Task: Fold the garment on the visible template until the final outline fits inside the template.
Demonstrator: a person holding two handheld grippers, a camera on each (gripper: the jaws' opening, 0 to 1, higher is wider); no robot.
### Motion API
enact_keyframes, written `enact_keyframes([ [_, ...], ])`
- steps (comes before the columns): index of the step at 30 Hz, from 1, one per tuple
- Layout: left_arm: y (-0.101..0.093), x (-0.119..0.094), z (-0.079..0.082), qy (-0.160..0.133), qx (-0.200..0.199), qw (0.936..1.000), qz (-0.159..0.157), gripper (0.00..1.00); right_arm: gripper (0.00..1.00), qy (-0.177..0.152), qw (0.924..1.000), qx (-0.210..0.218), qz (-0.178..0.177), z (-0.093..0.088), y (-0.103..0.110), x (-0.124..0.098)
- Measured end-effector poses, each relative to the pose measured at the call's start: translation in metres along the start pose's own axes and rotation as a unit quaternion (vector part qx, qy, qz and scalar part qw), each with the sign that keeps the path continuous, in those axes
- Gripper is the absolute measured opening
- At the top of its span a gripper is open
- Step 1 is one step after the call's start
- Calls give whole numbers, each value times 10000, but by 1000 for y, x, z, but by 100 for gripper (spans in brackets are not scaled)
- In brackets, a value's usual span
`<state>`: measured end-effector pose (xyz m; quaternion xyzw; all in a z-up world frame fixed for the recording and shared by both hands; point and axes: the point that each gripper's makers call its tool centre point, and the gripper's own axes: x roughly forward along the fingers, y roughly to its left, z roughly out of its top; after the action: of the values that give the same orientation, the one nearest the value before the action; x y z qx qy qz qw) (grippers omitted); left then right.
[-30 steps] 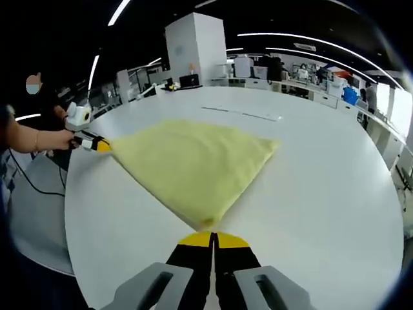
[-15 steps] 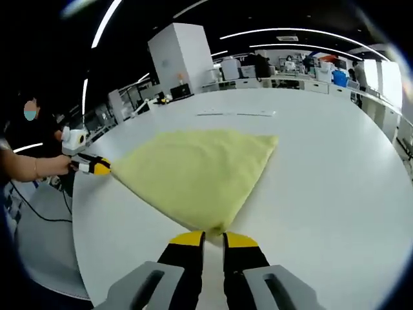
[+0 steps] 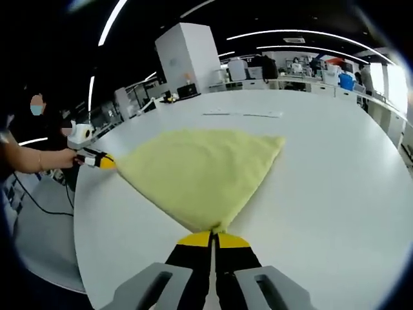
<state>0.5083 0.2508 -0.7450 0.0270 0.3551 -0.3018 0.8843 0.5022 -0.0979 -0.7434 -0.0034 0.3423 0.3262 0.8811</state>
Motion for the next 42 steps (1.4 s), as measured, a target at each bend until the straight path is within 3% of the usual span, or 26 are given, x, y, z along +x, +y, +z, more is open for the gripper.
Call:
enact_keyframes([
  [15, -1, -1, -7, 81, -35, 9999, 63, 0, 0, 345, 9985, -430, -62, -12, -1, -5],
  [35, -19, -11, -22, 148, 54, 9999, -7, 0, 0, 596, 9971, -450, -172, -38, 4, -28],
  [42, -20, -11, -23, 161, 98, 9998, -22, 0, 0, 505, 9981, -310, -165, -41, 8, -34],
])
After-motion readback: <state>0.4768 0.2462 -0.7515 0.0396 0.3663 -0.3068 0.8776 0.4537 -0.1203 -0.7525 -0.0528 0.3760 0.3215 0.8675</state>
